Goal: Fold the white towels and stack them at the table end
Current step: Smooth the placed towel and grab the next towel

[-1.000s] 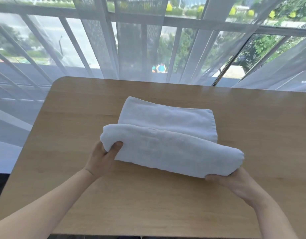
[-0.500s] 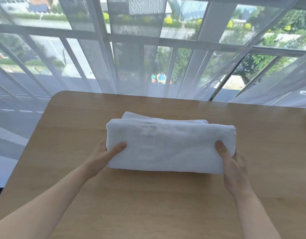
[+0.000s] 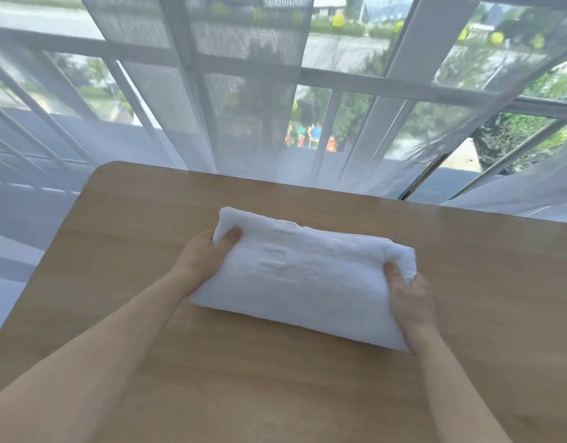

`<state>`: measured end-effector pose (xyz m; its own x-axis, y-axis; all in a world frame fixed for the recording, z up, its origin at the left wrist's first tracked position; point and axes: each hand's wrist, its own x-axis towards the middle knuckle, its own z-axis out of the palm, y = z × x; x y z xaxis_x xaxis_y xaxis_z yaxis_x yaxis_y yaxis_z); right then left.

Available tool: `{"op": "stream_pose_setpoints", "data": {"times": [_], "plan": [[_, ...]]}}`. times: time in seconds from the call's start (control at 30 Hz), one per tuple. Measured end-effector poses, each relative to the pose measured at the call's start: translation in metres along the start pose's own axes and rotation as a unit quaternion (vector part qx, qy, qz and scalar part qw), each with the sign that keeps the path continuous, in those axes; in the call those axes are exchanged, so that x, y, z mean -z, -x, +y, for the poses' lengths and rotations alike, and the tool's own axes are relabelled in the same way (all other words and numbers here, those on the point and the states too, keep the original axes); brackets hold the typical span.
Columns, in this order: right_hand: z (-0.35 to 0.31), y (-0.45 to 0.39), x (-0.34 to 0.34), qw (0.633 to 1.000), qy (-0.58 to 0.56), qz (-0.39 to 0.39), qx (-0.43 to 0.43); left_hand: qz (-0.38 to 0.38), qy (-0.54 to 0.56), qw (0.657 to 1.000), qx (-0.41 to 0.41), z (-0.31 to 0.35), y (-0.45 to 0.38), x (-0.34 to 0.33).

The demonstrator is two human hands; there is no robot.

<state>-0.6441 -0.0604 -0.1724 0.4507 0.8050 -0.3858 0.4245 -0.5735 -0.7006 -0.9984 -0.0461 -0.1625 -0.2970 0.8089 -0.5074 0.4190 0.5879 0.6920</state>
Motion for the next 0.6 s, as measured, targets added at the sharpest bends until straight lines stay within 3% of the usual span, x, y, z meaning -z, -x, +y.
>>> {"op": "stream_pose_setpoints", "data": {"times": [0.1, 0.17, 0.23, 0.3, 0.37, 0.4, 0.5, 0.6], "plan": [[-0.005, -0.003, -0.004, 0.998, 0.063, 0.008, -0.017, 0.069, -0.117, 0.989, 0.053, 0.005, -0.005, -0.007], [-0.012, -0.002, -0.001, 0.991, 0.127, 0.007, -0.029, 0.123, -0.169, 0.977, 0.033, 0.007, -0.004, -0.007], [-0.019, 0.002, 0.002, 0.982, 0.189, 0.024, -0.006, 0.196, -0.177, 0.962, -0.075, 0.009, 0.004, -0.012], [-0.028, 0.011, 0.000, 0.965, 0.228, 0.098, 0.082, 0.231, -0.190, 0.922, -0.245, 0.021, 0.023, -0.031], [-0.043, 0.025, -0.010, 0.933, 0.241, 0.158, 0.216, 0.158, -0.255, 0.882, -0.364, 0.038, 0.041, -0.061], [-0.050, 0.031, -0.018, 0.918, 0.254, 0.136, 0.273, 0.097, -0.307, 0.866, -0.383, 0.044, 0.048, -0.077], [-0.054, 0.043, -0.043, 0.884, 0.321, -0.037, 0.339, 0.010, -0.406, 0.850, -0.337, 0.051, 0.046, -0.098], [-0.045, 0.030, -0.048, 0.862, 0.367, -0.071, 0.343, 0.012, -0.429, 0.848, -0.311, 0.045, 0.029, -0.089]]}}
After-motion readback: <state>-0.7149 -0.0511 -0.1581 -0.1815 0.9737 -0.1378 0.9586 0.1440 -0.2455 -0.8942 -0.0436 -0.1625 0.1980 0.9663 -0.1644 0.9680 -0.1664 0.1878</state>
